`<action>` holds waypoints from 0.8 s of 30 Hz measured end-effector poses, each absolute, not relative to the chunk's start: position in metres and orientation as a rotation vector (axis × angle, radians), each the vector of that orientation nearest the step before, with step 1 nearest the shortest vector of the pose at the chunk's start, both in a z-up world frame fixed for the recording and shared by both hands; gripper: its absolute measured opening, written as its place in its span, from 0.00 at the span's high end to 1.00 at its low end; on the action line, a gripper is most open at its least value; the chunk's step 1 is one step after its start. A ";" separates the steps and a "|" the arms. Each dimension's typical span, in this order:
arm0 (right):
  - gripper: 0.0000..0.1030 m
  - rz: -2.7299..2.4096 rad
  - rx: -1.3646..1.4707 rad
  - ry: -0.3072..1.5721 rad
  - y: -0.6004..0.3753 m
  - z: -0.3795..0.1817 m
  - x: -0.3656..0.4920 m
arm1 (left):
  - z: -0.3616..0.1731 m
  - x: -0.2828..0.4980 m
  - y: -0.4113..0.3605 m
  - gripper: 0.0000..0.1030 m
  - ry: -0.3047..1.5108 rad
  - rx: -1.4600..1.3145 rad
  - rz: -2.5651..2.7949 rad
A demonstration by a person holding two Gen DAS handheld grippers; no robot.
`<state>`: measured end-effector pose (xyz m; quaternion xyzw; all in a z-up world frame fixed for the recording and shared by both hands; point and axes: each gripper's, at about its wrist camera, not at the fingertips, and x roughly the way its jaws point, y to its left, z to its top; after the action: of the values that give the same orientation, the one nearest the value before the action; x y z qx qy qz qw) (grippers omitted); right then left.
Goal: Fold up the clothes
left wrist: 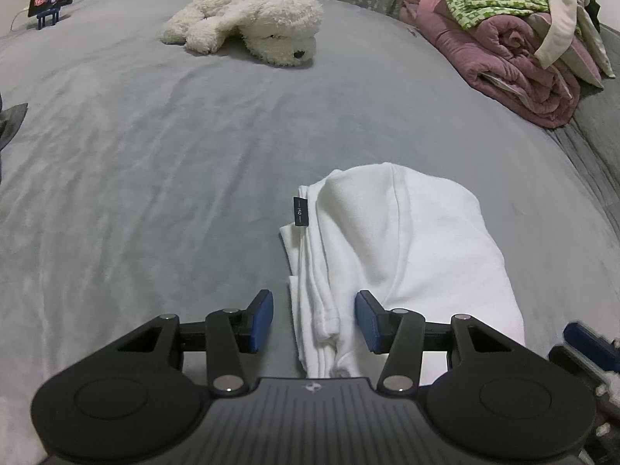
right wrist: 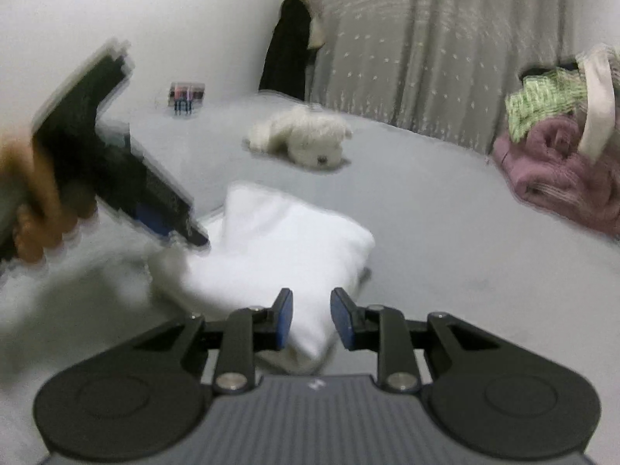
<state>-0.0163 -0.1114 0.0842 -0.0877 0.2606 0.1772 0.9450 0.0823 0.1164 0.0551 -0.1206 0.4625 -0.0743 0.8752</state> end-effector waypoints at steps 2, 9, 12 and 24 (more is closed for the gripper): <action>0.78 0.398 -0.087 0.536 -0.120 0.092 -0.008 | 0.055 0.083 0.117 0.54 0.966 -0.252 -0.154; 0.78 0.391 -0.083 0.619 -0.116 0.062 0.014 | 0.055 0.081 0.117 0.53 0.963 -0.247 -0.158; 0.77 0.390 -0.061 0.634 -0.116 0.055 0.012 | 0.055 0.081 0.115 0.53 0.962 -0.240 -0.154; 0.78 0.402 0.001 0.682 -0.110 0.037 0.005 | 0.088 0.054 0.118 0.59 0.779 -0.268 -0.191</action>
<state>0.0053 -0.1102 0.0367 0.0003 0.3321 0.1959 0.9227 0.0540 0.1183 0.0876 -0.1302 0.3779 -0.0928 0.9119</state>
